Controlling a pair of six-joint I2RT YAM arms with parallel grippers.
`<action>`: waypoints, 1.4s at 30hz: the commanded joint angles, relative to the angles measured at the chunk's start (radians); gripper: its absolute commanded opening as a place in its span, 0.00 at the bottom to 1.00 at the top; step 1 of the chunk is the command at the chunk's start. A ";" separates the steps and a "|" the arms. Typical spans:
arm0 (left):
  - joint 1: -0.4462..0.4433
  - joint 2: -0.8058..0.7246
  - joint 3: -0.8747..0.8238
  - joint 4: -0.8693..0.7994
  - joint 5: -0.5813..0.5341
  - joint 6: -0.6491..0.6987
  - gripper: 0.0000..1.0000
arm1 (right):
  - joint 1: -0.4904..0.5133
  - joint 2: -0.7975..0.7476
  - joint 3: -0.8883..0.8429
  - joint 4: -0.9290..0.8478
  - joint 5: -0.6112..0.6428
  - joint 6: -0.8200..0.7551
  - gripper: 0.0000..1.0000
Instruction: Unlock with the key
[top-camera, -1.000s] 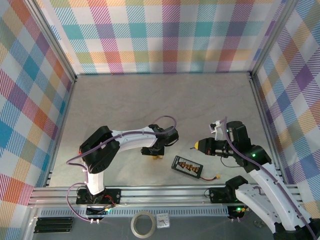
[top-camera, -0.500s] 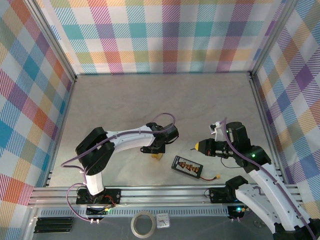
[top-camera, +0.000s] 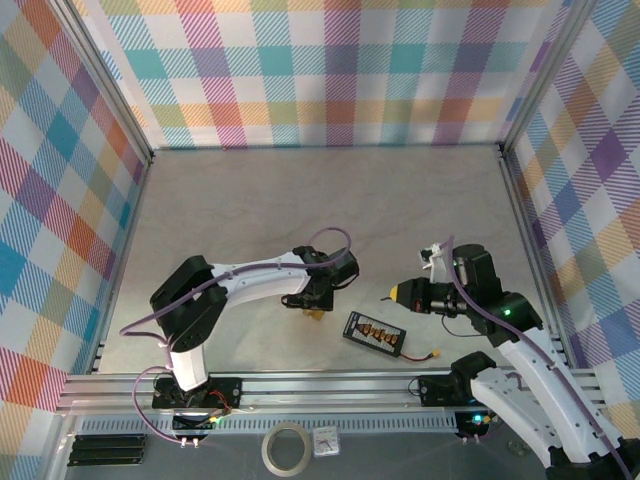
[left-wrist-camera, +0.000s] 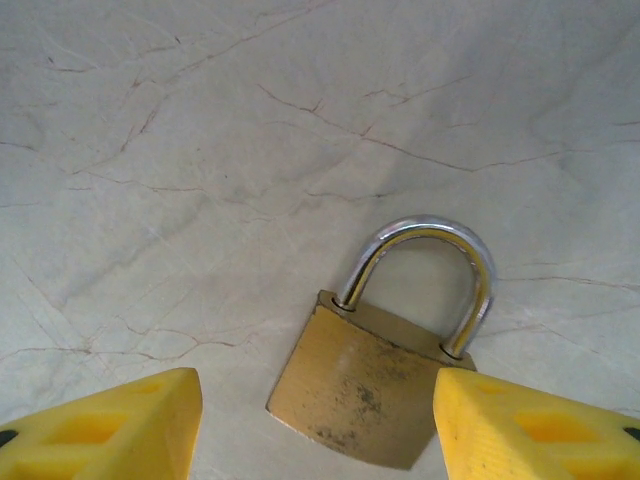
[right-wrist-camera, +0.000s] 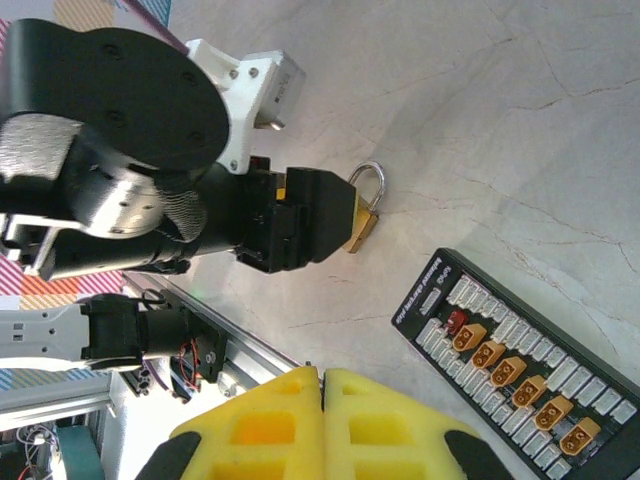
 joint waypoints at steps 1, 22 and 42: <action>-0.004 0.035 0.020 0.009 0.018 0.022 0.63 | -0.006 -0.026 -0.022 -0.002 -0.018 0.019 0.00; -0.026 0.000 0.073 -0.064 0.016 0.057 0.59 | -0.005 -0.053 -0.044 -0.018 -0.004 0.027 0.00; -0.034 0.098 0.046 0.016 0.045 0.029 0.54 | -0.005 -0.054 -0.056 -0.010 -0.006 0.024 0.00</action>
